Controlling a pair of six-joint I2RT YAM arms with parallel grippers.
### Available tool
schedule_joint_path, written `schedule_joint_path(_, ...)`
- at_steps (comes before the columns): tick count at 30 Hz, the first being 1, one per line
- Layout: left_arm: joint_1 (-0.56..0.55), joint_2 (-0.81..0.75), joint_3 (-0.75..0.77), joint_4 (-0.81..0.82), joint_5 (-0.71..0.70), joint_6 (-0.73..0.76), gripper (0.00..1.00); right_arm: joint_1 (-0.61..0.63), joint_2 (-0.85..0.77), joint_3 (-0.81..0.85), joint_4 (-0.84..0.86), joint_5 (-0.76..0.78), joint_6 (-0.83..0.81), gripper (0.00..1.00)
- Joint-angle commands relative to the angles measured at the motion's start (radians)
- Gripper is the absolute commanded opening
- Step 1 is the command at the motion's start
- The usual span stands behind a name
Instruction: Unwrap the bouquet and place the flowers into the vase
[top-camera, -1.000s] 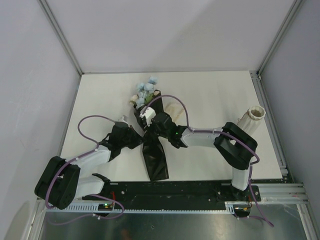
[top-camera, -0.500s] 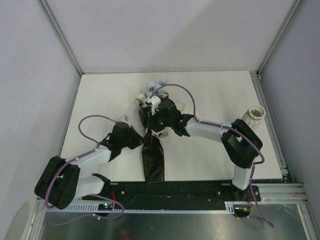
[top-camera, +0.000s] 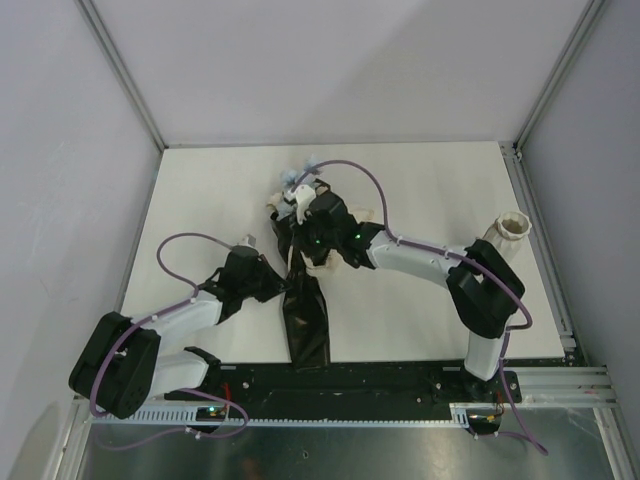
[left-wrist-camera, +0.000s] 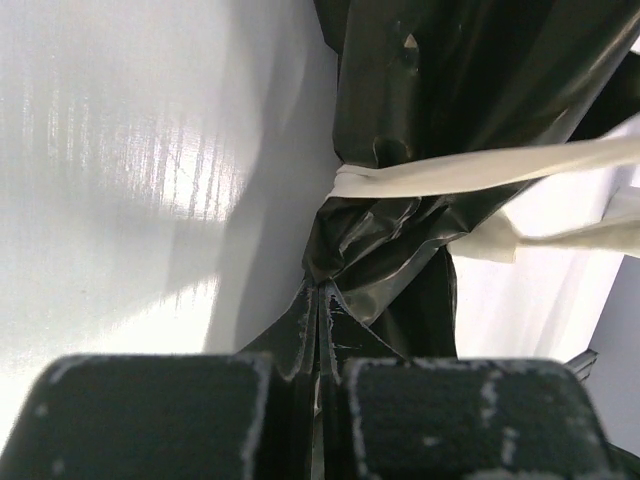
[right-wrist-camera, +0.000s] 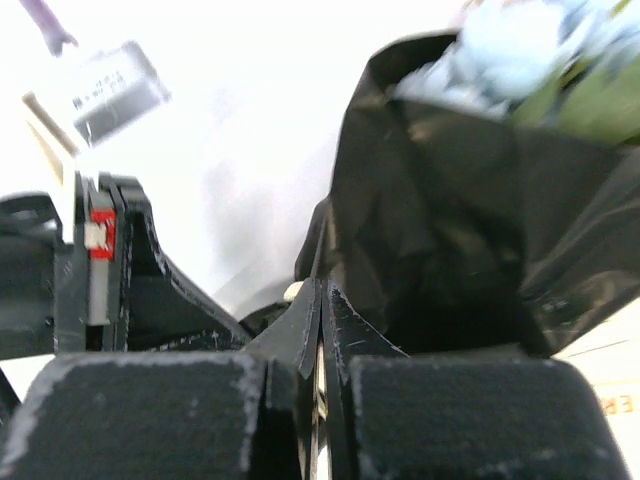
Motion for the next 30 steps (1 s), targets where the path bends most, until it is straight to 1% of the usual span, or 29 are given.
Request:
schedule_joint_path(1, -0.006, 0.021, 0.014, -0.042, -0.039, -0.011, 0.00, -0.046, -0.123, 0.102, 0.093, 0.092, -0.011, 0.00)
schedule_joint_path(4, -0.007, 0.031, 0.022, -0.043, -0.038, -0.014, 0.00, -0.070, -0.157, 0.108, 0.139, 0.129, -0.009, 0.00)
schedule_joint_path(10, -0.006, 0.012, 0.028, -0.090, -0.064, -0.015, 0.00, -0.117, -0.234, 0.111, 0.235, 0.220, -0.067, 0.00)
schedule_joint_path(14, -0.006, 0.002, 0.052, -0.127, -0.096, -0.005, 0.00, -0.187, -0.277, 0.144, 0.286, 0.285, -0.108, 0.00)
schedule_joint_path(20, -0.007, 0.004, 0.071, -0.147, -0.113, -0.018, 0.00, -0.375, -0.294, 0.233, 0.330, 0.342, -0.155, 0.00)
schedule_joint_path(30, -0.006, -0.031, 0.095, -0.195, -0.176, -0.016, 0.00, -0.701, -0.227, 0.472, 0.256, 0.303, -0.105, 0.00)
